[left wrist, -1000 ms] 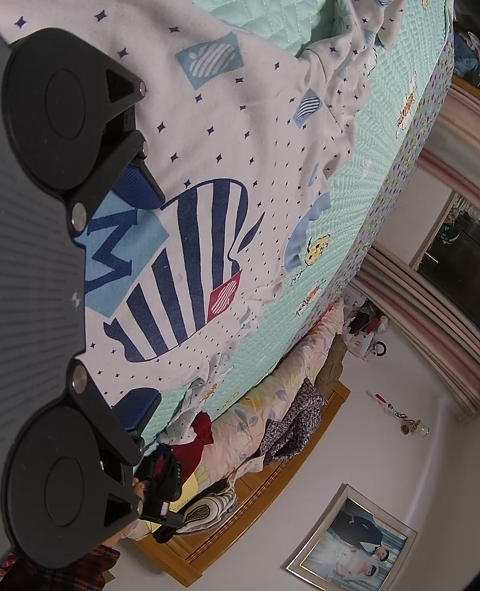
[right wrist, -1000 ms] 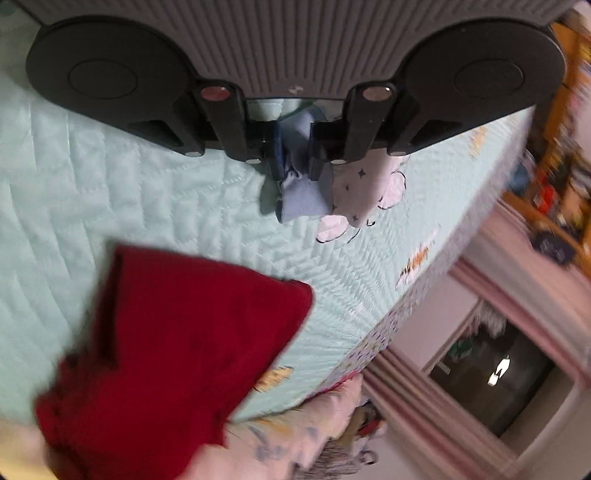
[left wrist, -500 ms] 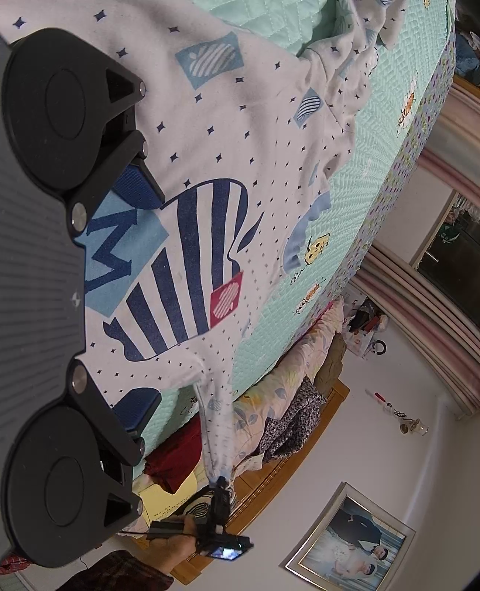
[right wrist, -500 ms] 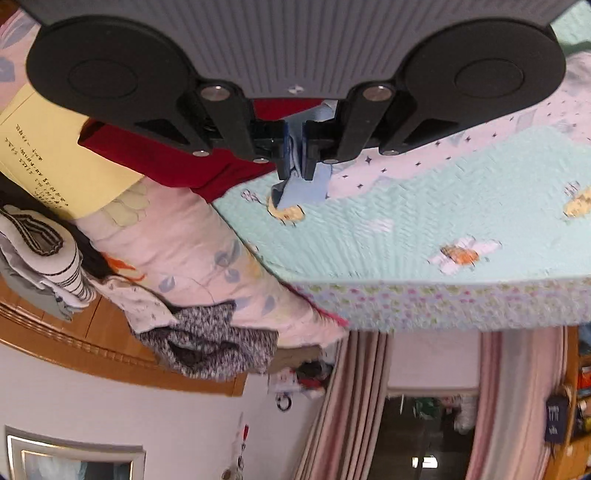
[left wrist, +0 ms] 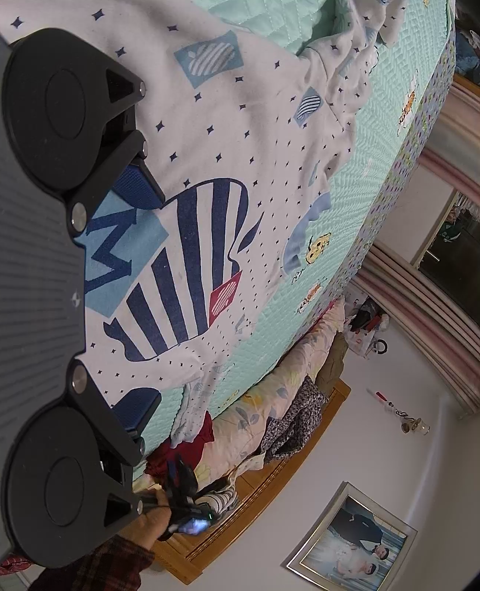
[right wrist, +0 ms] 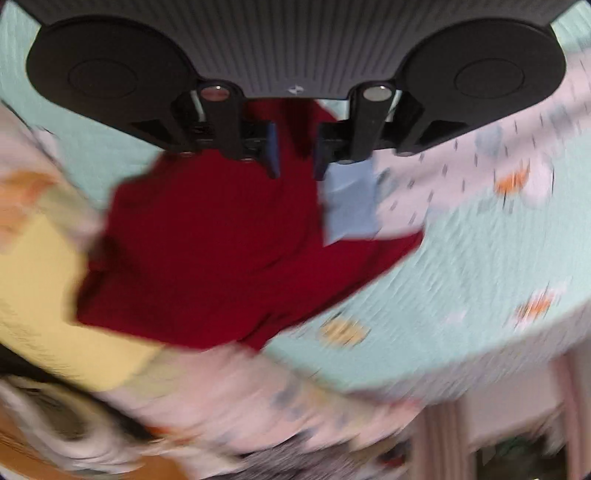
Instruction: Fold clothes
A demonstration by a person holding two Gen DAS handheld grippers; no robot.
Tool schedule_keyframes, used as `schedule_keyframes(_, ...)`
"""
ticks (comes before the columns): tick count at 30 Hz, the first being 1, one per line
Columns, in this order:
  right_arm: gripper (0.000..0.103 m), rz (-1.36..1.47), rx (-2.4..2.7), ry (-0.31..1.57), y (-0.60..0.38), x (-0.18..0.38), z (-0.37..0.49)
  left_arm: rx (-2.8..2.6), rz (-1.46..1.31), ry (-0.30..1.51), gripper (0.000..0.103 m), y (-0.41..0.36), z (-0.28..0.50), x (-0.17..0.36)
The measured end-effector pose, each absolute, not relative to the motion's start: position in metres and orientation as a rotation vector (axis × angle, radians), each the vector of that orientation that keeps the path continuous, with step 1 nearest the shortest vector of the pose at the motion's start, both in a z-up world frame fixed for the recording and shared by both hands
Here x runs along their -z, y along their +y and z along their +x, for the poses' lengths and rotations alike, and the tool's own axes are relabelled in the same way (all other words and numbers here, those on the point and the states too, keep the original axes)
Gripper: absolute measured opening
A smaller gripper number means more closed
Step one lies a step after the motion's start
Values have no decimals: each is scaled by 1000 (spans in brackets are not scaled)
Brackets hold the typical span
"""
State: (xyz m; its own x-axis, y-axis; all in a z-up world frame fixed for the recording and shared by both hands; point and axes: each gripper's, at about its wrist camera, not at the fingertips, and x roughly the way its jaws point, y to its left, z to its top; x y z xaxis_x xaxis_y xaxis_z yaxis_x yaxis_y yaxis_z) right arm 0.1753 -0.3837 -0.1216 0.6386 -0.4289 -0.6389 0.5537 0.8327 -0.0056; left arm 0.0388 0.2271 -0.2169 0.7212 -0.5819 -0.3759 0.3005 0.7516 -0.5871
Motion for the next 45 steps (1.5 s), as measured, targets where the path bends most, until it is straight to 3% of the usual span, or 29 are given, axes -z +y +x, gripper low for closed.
schedule_keyframes(4, 38, 65, 354, 478, -333, 90, 166, 512, -518, 580, 102, 226, 38, 217)
schedule_keyframes(9, 38, -92, -235, 624, -233, 102, 223, 512, -516, 580, 102, 226, 39, 217)
schedule_keyframes(14, 38, -226, -442, 737, -165, 133, 268, 516, -522, 578, 102, 227, 38, 218)
schedule_keyframes(28, 43, -190, -682, 905, -171, 167, 297, 524, -535, 574, 102, 229, 39, 218)
schedule_keyframes(30, 35, -201, -685, 910, -169, 164, 295, 525, -535, 574, 102, 229, 39, 218)
schedule_keyframes(31, 19, -215, -684, 907, -166, 162, 293, 525, -535, 573, 102, 229, 39, 218)
schedule_keyframes(32, 8, -240, -682, 897, -162, 160, 290, 525, -535, 573, 102, 229, 39, 219)
schedule_keyframes(33, 5, -280, -679, 878, -156, 157, 285, 525, -536, 573, 102, 229, 39, 219)
schedule_keyframes(38, 4, -481, -561, 703, -138, 139, 272, 525, -534, 573, 102, 229, 40, 219)
schedule_keyframes(44, 9, -372, -509, 775, -143, 164, 293, 524, -533, 573, 102, 229, 40, 219)
schedule_keyframes(45, 22, -271, -499, 769, -155, 160, 294, 525, -533, 573, 102, 229, 39, 219)
